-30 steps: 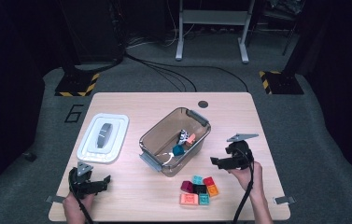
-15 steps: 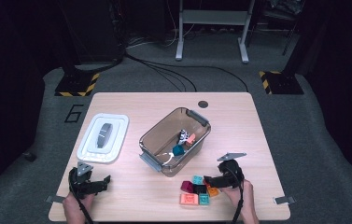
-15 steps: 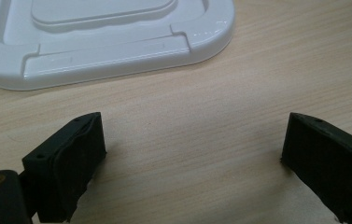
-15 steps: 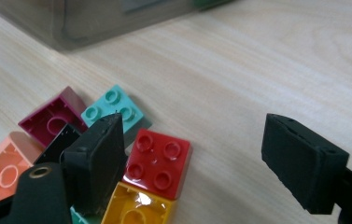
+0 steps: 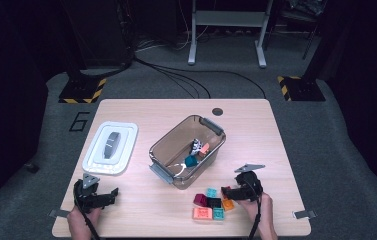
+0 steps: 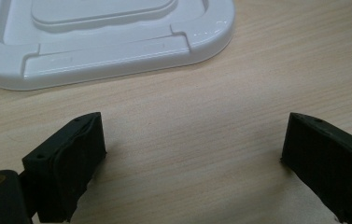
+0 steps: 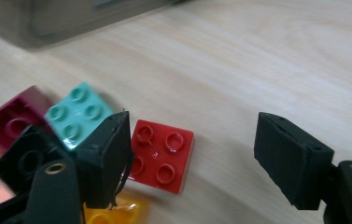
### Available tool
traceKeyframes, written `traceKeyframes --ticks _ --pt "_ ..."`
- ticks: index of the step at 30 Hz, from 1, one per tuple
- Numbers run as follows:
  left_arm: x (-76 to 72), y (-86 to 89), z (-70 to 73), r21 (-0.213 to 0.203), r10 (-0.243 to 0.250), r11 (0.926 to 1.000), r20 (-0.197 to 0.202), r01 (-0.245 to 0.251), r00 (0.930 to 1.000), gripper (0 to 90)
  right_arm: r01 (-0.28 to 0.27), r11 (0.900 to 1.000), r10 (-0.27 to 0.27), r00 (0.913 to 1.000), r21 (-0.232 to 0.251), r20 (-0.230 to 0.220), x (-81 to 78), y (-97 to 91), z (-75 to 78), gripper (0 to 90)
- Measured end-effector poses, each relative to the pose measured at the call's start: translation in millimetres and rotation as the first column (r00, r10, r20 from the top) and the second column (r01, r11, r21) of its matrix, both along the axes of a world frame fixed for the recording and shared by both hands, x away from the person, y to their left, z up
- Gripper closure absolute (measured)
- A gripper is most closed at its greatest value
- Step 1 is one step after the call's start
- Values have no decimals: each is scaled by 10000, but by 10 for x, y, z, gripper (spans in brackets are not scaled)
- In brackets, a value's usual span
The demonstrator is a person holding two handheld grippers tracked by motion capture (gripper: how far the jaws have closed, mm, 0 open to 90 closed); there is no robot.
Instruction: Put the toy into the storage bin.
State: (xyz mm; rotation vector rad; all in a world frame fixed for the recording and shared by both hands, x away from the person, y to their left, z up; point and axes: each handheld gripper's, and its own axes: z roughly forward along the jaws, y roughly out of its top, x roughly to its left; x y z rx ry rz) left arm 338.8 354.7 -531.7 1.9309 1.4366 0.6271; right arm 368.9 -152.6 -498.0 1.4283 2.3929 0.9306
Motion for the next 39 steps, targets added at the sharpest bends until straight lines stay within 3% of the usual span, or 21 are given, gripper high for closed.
traceKeyframes --ticks 7,11,19,21,26,31,39 --pt "0 0 0 -2 -2 10000 -1 2 10000 60 208 9995 -215 9993 248 306 -38 13 30 310" --pt "0 0 0 1 -5 10000 0 5 10000 60 219 9997 -220 9995 80 244 -88 45 21 442" --pt "0 1 0 -3 -3 10000 -4 3 10000 60 213 9996 -216 9996 197 165 -163 26 8 407" --pt "0 0 0 -3 -2 10000 -1 2 10000 60 258 9994 -264 9992 223 301 -156 23 -13 472" --pt "0 1 0 -3 -4 10000 -5 4 10000 60 323 9994 -320 9993 -144 176 -169 36 -52 552" --pt "0 0 0 -10 0 10000 -4 0 10000 60 309 9976 -257 9961 -615 843 -188 30 -73 583" --pt "0 0 0 -6 -6 10000 -1 6 10000 60 381 9993 -380 9952 4 904 -124 -83 -69 585"
